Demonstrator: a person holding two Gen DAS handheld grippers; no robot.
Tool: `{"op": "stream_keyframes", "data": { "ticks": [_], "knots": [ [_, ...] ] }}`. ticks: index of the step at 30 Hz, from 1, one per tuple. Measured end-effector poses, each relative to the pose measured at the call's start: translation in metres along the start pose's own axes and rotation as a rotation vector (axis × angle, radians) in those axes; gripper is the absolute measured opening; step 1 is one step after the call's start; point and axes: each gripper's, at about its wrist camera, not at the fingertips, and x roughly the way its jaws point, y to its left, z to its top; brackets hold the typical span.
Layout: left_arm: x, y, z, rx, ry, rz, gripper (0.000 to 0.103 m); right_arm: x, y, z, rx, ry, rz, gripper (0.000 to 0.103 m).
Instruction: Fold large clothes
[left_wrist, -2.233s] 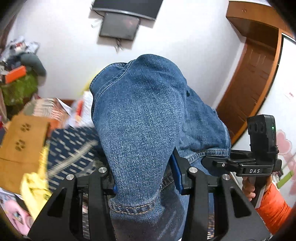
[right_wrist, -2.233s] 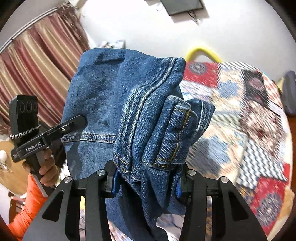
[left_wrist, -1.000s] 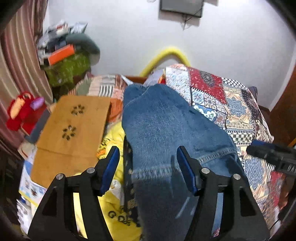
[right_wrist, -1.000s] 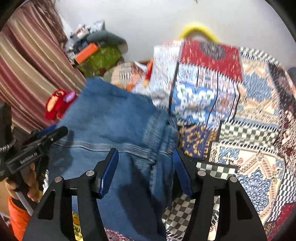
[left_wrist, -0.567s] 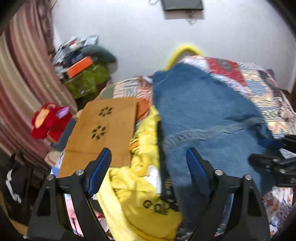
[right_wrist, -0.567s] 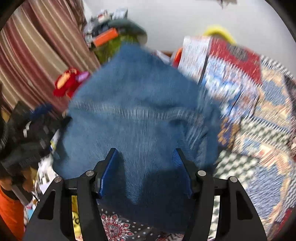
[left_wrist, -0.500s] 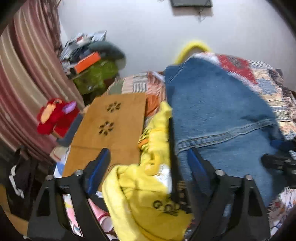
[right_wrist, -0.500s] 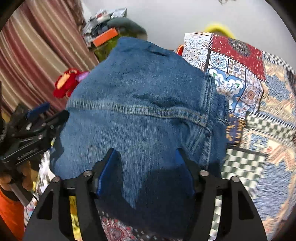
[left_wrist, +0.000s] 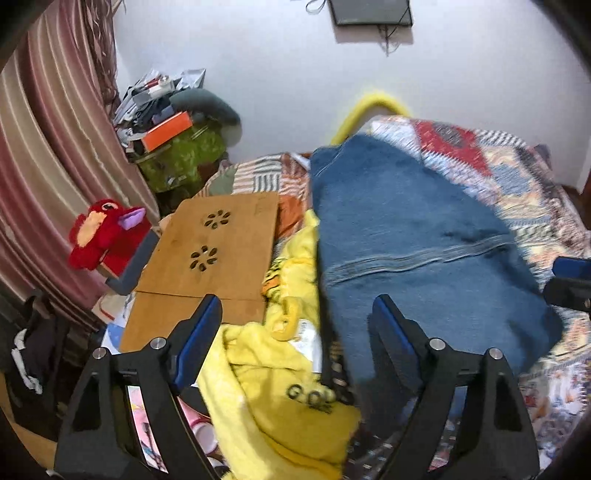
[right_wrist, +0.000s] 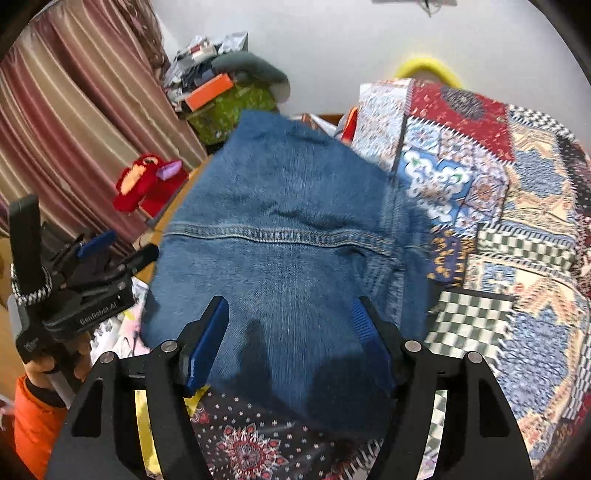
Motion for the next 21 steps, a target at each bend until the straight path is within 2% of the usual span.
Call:
{"op": "stream_keyframes", "data": {
  "ticks": [4,8,14,16,18,21],
  "knots": [
    [-0.048,-0.004,0.002,-0.063,-0.056,-0.109,0.085,-0.051,0.006,-0.004,-0.016,-0.09,-0.01,0.066],
    [-0.118,-0.013,0.002,-0.069,-0.166,-0.18,0.085,-0.114,0.023,-0.011,-0.059,-0.218,-0.02,0.066],
    [-0.231,-0.029,-0.019,-0.038,-0.387,-0.182,0.085,-0.21,0.065,-0.047,-0.185,-0.454,-0.056,0.066],
    [-0.259,-0.034,-0.031,-0.033,-0.434,-0.179,0.085,-0.235,0.077,-0.064,-0.216,-0.525,-0.065,0.066],
    [-0.291,-0.038,-0.052,-0.05,-0.513,-0.173,0.085,-0.255,0.088,-0.083,-0.248,-0.577,-0.06,0.066],
    [-0.324,-0.04,-0.079,-0.091,-0.583,-0.169,0.085,-0.275,0.1,-0.111,-0.275,-0.633,-0.047,0.066]
  ]
}}
